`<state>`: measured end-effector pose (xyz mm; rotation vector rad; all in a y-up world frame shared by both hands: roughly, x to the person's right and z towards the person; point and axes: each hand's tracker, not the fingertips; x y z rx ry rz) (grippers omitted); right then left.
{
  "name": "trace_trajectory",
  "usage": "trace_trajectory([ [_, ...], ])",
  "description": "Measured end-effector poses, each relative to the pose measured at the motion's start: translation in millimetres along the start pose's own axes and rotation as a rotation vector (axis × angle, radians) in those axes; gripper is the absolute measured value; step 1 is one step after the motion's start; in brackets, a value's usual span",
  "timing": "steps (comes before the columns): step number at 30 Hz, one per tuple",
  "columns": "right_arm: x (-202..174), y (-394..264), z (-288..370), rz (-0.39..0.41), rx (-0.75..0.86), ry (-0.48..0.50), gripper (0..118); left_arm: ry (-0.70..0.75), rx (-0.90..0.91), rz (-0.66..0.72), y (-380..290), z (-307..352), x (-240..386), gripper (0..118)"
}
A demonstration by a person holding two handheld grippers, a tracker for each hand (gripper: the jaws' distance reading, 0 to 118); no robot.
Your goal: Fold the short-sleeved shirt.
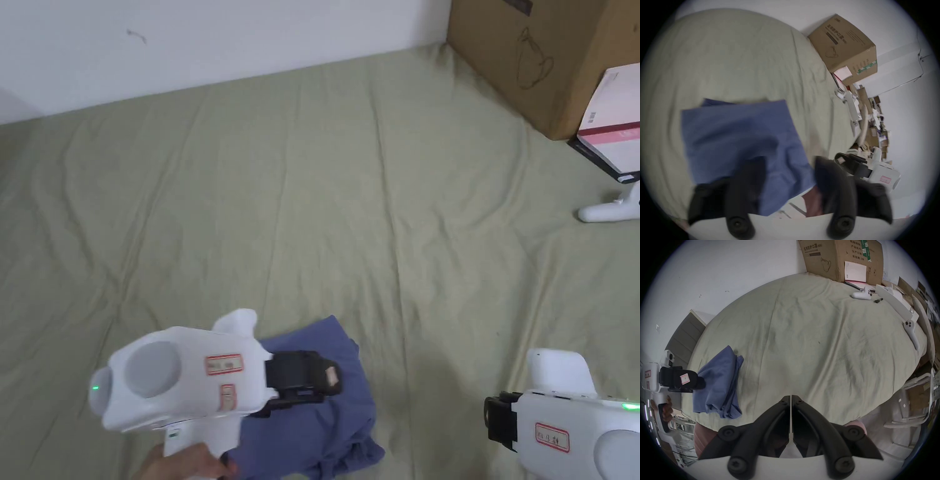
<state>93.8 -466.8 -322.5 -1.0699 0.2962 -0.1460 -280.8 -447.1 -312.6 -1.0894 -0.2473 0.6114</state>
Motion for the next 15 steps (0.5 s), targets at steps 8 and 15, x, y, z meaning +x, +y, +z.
trace_trajectory([
  [8, -5, -1, -6, 0.010, 0.004, 0.007, 2, 0.193, 0.049, 0.021, -11, 24, -39, 0],
  [15, -4, -6, -13, -0.005, -0.020, 0.008, 2, 0.164, -0.033, -0.132, -6, -31, 2, 0],
])
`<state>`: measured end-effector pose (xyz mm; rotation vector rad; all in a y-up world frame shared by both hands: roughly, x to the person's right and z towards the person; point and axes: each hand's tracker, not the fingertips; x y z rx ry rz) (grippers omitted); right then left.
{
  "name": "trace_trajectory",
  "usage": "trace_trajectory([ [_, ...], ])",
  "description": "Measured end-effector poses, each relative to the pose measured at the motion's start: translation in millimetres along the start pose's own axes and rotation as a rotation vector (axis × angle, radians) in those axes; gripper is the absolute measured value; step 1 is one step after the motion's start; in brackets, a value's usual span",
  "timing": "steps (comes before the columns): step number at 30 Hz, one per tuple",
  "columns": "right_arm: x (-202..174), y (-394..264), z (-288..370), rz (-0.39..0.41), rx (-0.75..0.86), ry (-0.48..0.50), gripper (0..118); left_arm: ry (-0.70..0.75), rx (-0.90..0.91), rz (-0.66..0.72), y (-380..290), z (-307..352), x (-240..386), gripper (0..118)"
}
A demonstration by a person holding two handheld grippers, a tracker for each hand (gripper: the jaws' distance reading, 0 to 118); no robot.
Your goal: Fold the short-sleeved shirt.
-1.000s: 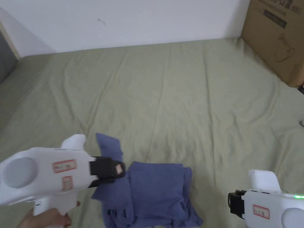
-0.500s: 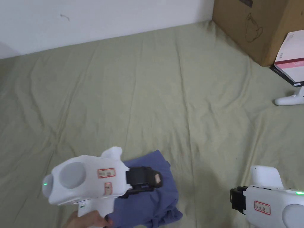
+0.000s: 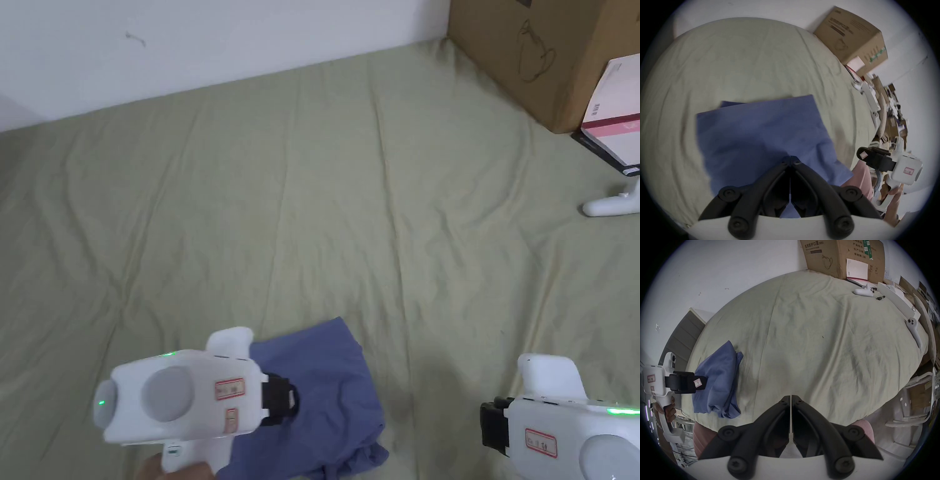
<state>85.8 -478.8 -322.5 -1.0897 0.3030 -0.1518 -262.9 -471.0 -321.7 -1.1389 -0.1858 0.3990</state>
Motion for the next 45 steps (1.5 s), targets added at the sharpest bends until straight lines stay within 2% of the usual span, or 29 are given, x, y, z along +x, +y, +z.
trace_trajectory([
  [5, 0, 0, 3, 0.009, 0.003, -0.009, 2, -0.081, -0.062, -0.054, 7, -32, 41, 0],
  [9, 3, 1, 6, 0.005, 0.005, -0.009, 2, -0.080, -0.101, -0.093, 4, -54, 67, 0],
  [13, 4, 1, 8, 0.003, 0.007, -0.018, 2, -0.222, -0.154, -0.079, -3, -71, 80, 0],
  [16, 2, 2, 14, 0.008, 0.014, -0.024, 2, -0.200, -0.124, -0.087, -10, -61, 77, 0],
  [22, -21, 14, 26, 0.074, 0.053, -0.002, 2, -0.212, 0.079, 0.055, -13, 24, 10, 0],
  [26, -63, 30, 33, 0.183, 0.111, 0.075, 2, -0.189, 0.192, 0.227, -31, 71, -62, 0],
  [30, -113, 44, 25, 0.304, 0.136, 0.116, 2, -0.188, 0.220, 0.365, -61, 90, -116, 0],
  [35, -158, 48, -24, 0.340, 0.040, 0.184, 2, -0.206, 0.241, 0.434, -94, 89, -144, 0],
  [36, -135, 43, 4, 0.364, 0.009, 0.172, 2, -0.226, 0.242, 0.449, -97, 86, -148, 0],
  [37, -141, 42, -26, 0.384, -0.033, 0.134, 2, -0.241, 0.239, 0.461, -98, 83, -151, 1],
  [38, -140, 36, -41, 0.416, -0.058, 0.098, 2, -0.251, 0.240, 0.477, -100, 79, -154, 4],
  [39, -134, 31, -40, 0.426, -0.094, 0.076, 2, -0.268, 0.239, 0.490, -100, 74, -157, 14],
  [40, -126, 28, -32, 0.408, -0.116, 0.082, 2, -0.279, 0.232, 0.502, -99, 70, -160, 36],
  [41, -161, 23, -89, 0.397, -0.083, 0.096, 2, -0.290, 0.222, 0.506, -96, 66, -162, 56],
  [43, -171, 30, -88, 0.373, -0.082, 0.104, 2, -0.314, 0.208, 0.500, -91, 54, -163, 103],
  [44, -173, 31, -88, 0.371, -0.081, 0.108, 2, -0.323, 0.200, 0.492, -86, 49, -163, 113],
  [45, -162, 33, -79, 0.374, -0.084, 0.108, 2, -0.337, 0.194, 0.488, -82, 42, -163, 117],
])
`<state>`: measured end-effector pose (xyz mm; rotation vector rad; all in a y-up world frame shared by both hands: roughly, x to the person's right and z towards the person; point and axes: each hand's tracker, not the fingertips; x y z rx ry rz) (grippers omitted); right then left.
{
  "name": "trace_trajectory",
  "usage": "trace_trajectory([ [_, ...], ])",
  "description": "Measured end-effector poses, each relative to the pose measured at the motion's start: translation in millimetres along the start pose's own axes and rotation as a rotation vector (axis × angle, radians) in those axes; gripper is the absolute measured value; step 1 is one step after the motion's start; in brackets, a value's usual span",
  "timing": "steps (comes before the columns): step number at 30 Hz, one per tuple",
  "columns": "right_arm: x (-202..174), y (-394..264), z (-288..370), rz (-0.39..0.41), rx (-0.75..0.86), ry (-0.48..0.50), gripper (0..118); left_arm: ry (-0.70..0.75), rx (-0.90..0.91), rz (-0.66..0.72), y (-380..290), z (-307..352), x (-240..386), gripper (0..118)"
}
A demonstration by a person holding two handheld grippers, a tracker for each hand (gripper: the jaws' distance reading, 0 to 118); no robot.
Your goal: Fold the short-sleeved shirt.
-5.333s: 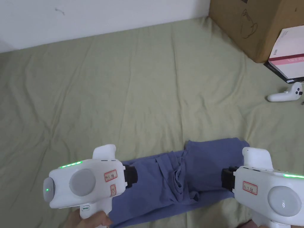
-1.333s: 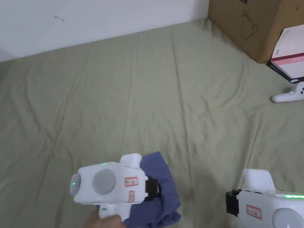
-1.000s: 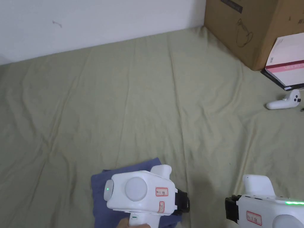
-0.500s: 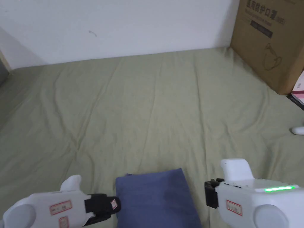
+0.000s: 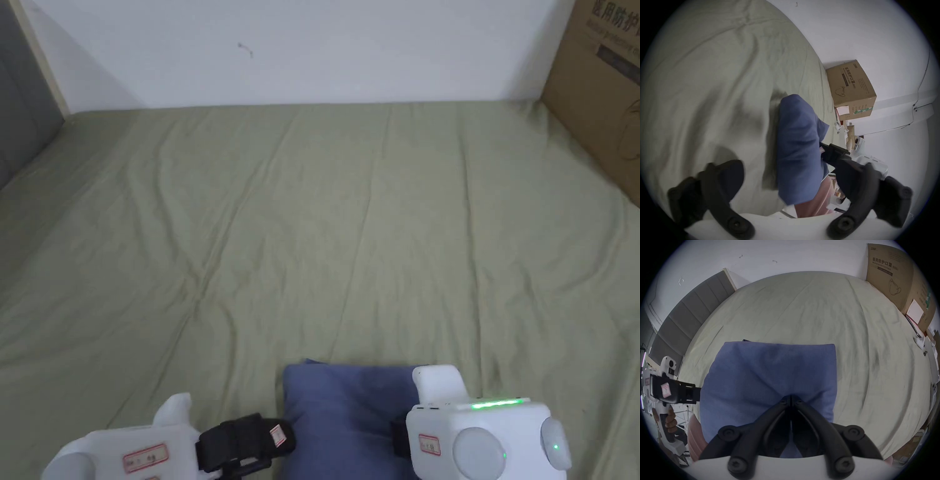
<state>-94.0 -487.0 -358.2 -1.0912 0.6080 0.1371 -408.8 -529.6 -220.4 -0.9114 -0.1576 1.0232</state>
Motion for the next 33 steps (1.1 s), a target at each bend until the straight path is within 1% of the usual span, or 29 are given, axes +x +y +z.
trace_trajectory([
  [3, -4, -5, 6, 0.005, -0.002, -0.004, 2, -0.117, -0.005, 0.056, 9, -25, -1, 117],
  [4, -1, -3, -1, 0.004, -0.001, -0.008, 2, -0.152, -0.026, 0.097, 12, -38, -4, 117],
  [6, 0, -3, 0, -0.002, 0.002, -0.013, 2, -0.155, -0.085, 0.159, 14, -60, -5, 117],
  [7, 0, -3, 1, -0.005, 0.001, -0.012, 2, -0.182, -0.112, 0.147, 14, -70, -5, 115],
  [8, 0, -2, -2, -0.011, 0.000, -0.010, 2, -0.206, -0.133, 0.121, 16, -77, -3, 111],
  [9, 1, -1, -1, -0.018, -0.001, -0.007, 2, -0.214, -0.124, 0.113, 16, -80, -1, 109],
  [10, 2, -1, 1, -0.025, -0.001, -0.005, 2, -0.205, -0.117, 0.111, 14, -83, 5, 106],
  [11, 1, -1, 4, -0.031, 0.000, -0.011, 2, -0.127, -0.123, 0.078, 16, -83, 8, 102],
  [12, 1, 0, 4, -0.038, 0.004, -0.011, 2, -0.045, -0.127, 0.045, 18, -81, 9, 78],
  [13, 1, 1, 7, -0.044, 0.008, -0.013, 2, 0.030, -0.130, 0.017, 21, -78, 6, 39],
  [15, 1, 3, 13, -0.065, 0.022, 0.003, 2, -0.113, -0.150, 0.090, 20, -72, 2, 39],
  [16, -1, 3, 17, -0.071, 0.031, -0.003, 2, -0.085, -0.143, 0.077, 22, -66, 2, 39],
  [17, -2, 5, 22, -0.070, 0.042, -0.008, 2, -0.046, -0.135, 0.039, 24, -59, 6, 39],
  [18, -2, 6, 26, -0.069, 0.052, -0.011, 2, -0.006, -0.127, -0.029, 30, -50, 4, 39],
  [19, -2, 8, 29, -0.072, 0.062, -0.011, 2, 0.018, -0.124, -0.060, 35, -38, 2, 39],
  [21, -4, 10, 36, -0.078, 0.076, -0.012, 2, 0.089, -0.103, -0.086, 51, -6, -7, 39],
  [24, -2, 13, 41, -0.089, 0.089, -0.017, 2, 0.308, -0.038, -0.166, 80, 52, -24, 39],
  [26, -2, 15, 41, -0.084, 0.092, -0.026, 2, 0.400, -0.018, -0.156, 102, 95, -42, 38],
  [28, -2, 15, 39, -0.083, 0.090, -0.043, 2, 0.560, 0.004, -0.189, 122, 132, -57, 38],
  [29, -2, 15, 38, -0.084, 0.085, -0.047, 2, 0.675, -0.006, -0.225, 133, 148, -65, 38],
  [33, -1, 12, 32, -0.085, 0.066, -0.063, 2, 1.085, -0.048, -0.295, 164, 196, -93, 38],
])
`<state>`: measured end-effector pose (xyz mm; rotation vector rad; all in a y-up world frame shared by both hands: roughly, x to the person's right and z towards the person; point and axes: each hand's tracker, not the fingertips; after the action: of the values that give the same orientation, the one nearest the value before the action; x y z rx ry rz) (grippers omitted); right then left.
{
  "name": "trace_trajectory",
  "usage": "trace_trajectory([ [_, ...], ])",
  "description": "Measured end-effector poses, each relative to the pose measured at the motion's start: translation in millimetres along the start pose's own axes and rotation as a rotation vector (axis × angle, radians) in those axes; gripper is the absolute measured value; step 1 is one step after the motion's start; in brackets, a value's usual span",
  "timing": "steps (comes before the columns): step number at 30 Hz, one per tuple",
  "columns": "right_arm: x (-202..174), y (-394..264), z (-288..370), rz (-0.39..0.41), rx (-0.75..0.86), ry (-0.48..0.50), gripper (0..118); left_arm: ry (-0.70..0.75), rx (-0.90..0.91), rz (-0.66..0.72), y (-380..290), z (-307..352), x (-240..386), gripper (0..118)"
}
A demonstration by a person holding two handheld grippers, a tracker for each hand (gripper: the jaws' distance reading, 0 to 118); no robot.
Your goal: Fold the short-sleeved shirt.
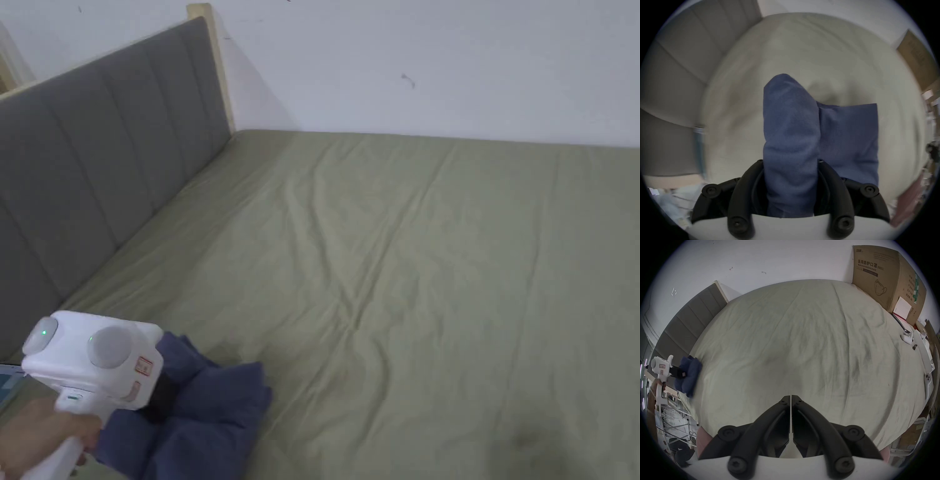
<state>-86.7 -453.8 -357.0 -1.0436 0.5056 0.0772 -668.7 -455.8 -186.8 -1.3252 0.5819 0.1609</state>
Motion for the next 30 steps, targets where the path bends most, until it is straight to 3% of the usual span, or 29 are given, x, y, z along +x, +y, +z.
trace_trajectory([
  [3, 0, -4, -8, -0.009, -0.023, -0.006, 2, 0.180, -0.003, -0.034, 5, -15, -28, 39],
  [4, 0, -5, -11, -0.015, -0.034, -0.003, 2, 0.212, 0.010, -0.052, 5, -19, -32, 46],
  [5, -1, -6, -13, -0.017, -0.045, -0.003, 2, 0.244, 0.029, -0.044, 3, -21, -33, 61],
  [8, -4, -9, -17, 0.004, -0.070, -0.005, 2, 0.408, 0.060, -0.122, -1, -27, -25, 77],
  [9, -5, -10, -18, 0.016, -0.076, -0.006, 2, 0.457, 0.069, -0.145, -2, -30, -25, 92],
  [10, -5, -11, -17, 0.023, -0.080, -0.006, 2, 0.458, 0.076, -0.151, -4, -25, -26, 108],
  [13, -4, -12, -17, 0.020, -0.082, 0.001, 2, 0.268, 0.079, -0.045, -7, -5, -21, 109],
  [14, -3, -12, -16, 0.014, -0.079, 0.004, 2, 0.219, 0.090, -0.009, -9, 3, -18, 106],
  [15, -2, -12, -14, 0.009, -0.076, 0.006, 2, 0.168, 0.123, 0.023, -12, 14, -13, 89],
  [17, 0, -12, -9, 0.005, -0.065, 0.013, 2, 0.036, 0.162, 0.062, -19, 37, 7, 3],
  [22, 5, -10, 11, -0.011, -0.019, 0.034, 2, -0.165, 0.324, 0.011, -51, 103, 86, 0],
  [30, 9, -3, 70, -0.003, 0.155, 0.007, 2, -0.295, 0.540, -0.025, -92, 192, 197, 0],
])
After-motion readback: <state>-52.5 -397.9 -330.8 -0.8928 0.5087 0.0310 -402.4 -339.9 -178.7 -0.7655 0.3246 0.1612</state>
